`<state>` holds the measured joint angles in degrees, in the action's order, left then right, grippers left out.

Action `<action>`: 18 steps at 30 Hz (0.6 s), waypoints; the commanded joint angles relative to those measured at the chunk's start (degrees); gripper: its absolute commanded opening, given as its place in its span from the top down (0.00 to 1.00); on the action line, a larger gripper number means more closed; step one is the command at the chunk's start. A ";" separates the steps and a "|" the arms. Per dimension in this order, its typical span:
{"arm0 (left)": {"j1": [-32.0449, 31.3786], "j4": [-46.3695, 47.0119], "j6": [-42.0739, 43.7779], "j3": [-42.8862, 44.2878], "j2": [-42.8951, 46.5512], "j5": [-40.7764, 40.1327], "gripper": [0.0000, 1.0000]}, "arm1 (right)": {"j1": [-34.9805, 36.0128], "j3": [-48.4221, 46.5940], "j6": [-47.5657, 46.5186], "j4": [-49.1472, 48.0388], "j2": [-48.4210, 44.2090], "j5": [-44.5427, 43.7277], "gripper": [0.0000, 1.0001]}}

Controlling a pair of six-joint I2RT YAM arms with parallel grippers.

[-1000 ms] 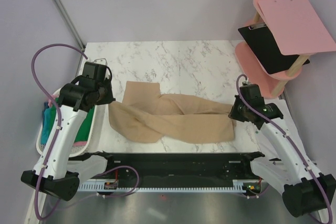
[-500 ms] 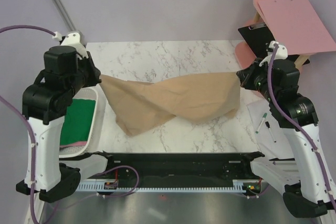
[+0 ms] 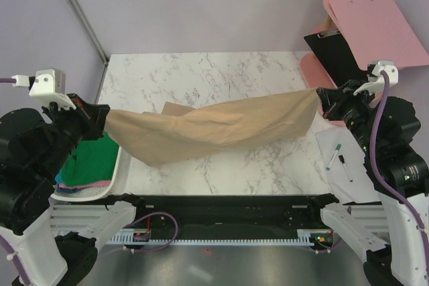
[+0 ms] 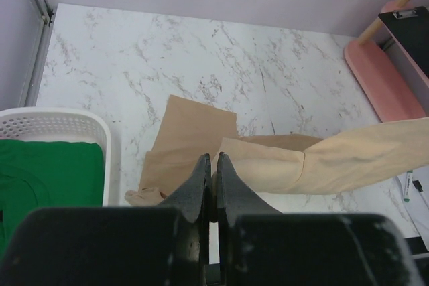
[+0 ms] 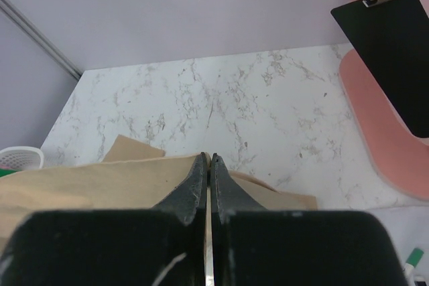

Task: Fold and stack the t-shirts
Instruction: Flatten out the tshirt

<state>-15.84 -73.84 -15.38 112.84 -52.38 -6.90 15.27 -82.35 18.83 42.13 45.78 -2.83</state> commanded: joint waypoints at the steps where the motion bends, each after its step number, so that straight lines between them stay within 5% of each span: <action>1: 0.10 1.33 3.25 2.47 -0.71 0.13 0.98 | 0.11 0.35 -2.21 -4.25 -2.27 0.46 1.00; 18: -0.07 4.58 5.01 11.61 2.10 0.04 0.98 | 0.03 -7.38 -4.06 -4.86 -7.46 -0.86 1.00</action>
<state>-15.84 -73.17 -13.04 122.13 -51.29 -6.94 15.27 -86.59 15.29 40.14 39.22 -2.44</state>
